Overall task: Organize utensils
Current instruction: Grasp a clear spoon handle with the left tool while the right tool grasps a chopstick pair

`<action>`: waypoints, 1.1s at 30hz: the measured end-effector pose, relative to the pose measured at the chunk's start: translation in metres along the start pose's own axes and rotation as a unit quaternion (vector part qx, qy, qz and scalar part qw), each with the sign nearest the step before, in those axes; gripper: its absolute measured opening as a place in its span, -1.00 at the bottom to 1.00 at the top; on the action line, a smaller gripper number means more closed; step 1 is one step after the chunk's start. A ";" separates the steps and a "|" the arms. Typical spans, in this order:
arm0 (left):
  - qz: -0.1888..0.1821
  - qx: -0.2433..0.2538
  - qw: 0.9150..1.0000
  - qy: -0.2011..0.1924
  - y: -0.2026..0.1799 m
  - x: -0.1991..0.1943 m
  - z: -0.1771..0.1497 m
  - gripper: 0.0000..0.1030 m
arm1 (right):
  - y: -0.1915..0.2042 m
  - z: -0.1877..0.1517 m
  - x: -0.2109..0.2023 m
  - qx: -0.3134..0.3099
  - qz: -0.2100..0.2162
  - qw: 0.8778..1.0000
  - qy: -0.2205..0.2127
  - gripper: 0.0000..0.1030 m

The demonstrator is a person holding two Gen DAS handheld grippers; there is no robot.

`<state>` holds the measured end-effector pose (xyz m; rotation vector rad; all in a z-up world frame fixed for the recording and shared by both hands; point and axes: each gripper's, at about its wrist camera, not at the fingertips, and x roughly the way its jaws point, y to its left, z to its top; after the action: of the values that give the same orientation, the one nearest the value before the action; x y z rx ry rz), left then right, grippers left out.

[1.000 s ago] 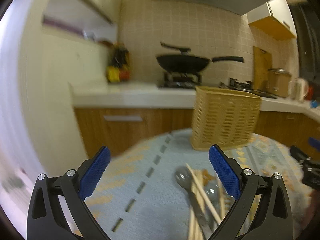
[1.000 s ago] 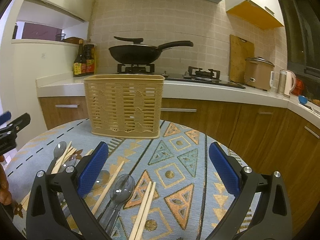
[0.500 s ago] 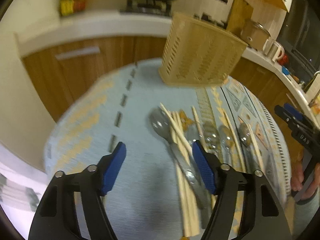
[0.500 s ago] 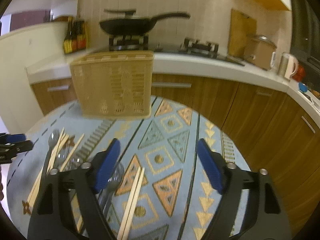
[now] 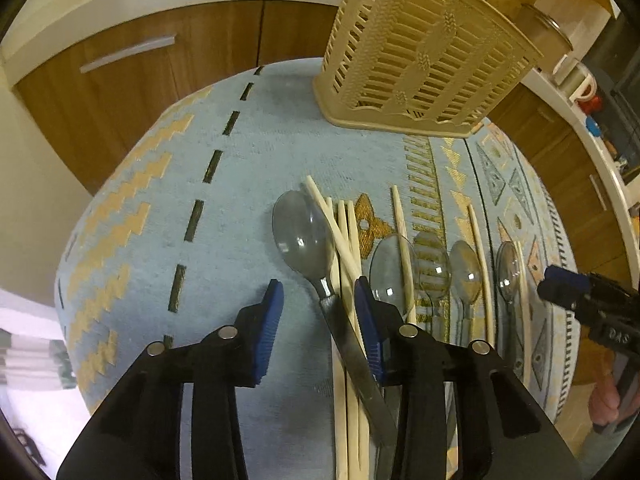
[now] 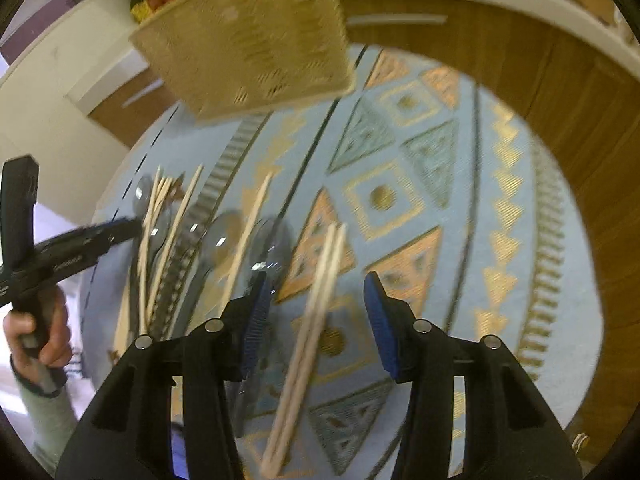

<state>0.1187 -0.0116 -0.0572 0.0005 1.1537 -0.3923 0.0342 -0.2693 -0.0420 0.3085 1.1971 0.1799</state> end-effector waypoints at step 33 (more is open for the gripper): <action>-0.033 0.018 0.999 0.012 0.032 -0.011 -0.002 -0.56 | 0.022 0.015 0.032 0.002 -0.063 0.991 0.116 -0.66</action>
<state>0.1230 0.0221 -0.0550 -0.0013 1.1727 -0.4725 0.0600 -0.2416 -0.0581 0.2180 1.4422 0.1057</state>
